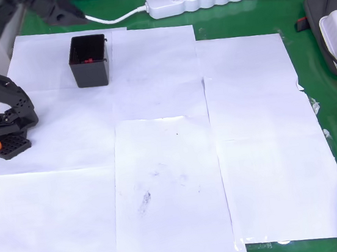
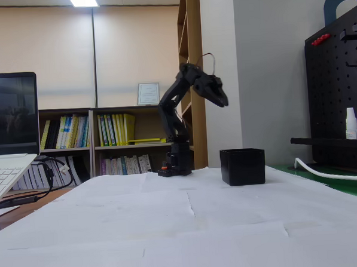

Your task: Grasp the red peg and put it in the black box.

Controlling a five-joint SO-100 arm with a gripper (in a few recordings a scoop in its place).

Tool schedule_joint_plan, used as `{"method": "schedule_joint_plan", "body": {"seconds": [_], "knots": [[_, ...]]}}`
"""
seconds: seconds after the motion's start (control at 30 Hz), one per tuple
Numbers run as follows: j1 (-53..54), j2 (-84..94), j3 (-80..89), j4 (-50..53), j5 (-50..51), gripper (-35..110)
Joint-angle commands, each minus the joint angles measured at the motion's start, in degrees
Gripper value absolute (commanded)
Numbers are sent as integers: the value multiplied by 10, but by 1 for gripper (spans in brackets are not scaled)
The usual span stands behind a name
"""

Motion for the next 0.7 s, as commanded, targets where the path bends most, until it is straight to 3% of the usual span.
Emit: {"method": "schedule_joint_plan", "body": {"seconds": [0.0, 0.17, 0.27, 0.67], "knots": [[71, -152, -249, -51, -54, 0], [184, -265, -519, -81, -120, 0], [207, -363, -625, -40, -125, 0], [223, -456, -700, 64, -134, 0]]}}
